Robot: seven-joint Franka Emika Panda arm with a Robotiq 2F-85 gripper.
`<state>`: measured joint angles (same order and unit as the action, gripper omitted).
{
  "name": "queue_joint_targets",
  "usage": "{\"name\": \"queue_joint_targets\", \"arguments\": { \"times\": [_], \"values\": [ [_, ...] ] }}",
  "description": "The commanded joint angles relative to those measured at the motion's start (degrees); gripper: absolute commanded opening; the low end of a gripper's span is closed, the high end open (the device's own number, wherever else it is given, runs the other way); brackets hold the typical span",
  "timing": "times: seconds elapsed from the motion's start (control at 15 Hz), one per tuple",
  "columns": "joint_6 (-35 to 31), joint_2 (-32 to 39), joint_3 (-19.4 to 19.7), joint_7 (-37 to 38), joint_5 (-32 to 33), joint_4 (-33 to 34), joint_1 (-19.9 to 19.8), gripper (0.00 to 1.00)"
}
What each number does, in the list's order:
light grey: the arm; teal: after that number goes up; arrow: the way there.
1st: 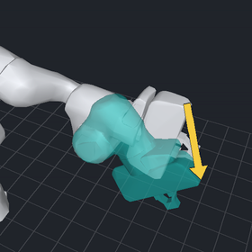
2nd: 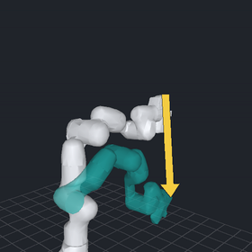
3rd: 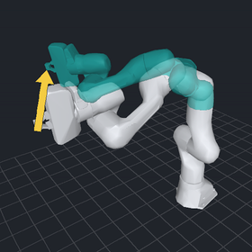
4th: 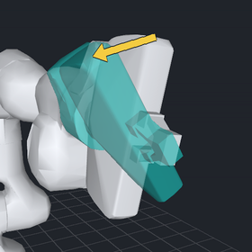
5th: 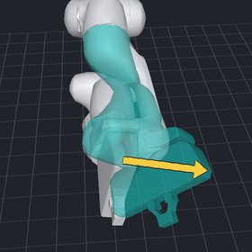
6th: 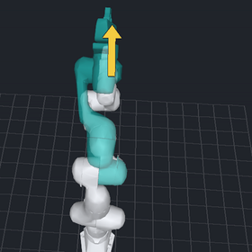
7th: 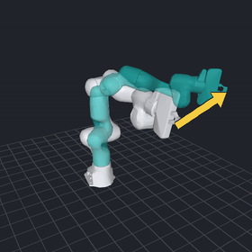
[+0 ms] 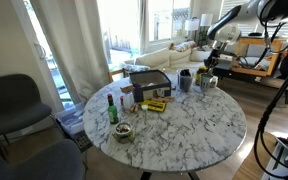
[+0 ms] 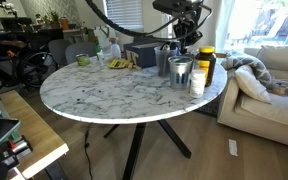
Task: Remove the green lid from the silver cup
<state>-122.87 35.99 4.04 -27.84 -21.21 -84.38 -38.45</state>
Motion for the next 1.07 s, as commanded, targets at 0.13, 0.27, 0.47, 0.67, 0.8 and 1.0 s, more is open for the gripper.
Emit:
{"name": "queue_joint_targets", "arguments": {
  "times": [0.13,0.27,0.47,0.67,0.8,1.0],
  "values": [
    [2.6,-3.3,-0.3,-2.0,-1.6,-1.8,-1.0,0.26],
    [5.3,-2.8,-0.2,-1.5,-1.5,-1.1,-0.9,0.08],
    [7.2,-1.1,-0.3,-1.4,-2.1,-0.2,-0.8,0.0],
    [6.2,0.5,0.0,-0.4,-2.2,0.4,-0.6,0.0],
    [6.5,1.6,0.1,0.0,-1.9,0.9,-0.6,0.0],
    [7.4,3.4,0.2,0.6,-0.9,2.0,-0.2,0.0]
  ]
}}
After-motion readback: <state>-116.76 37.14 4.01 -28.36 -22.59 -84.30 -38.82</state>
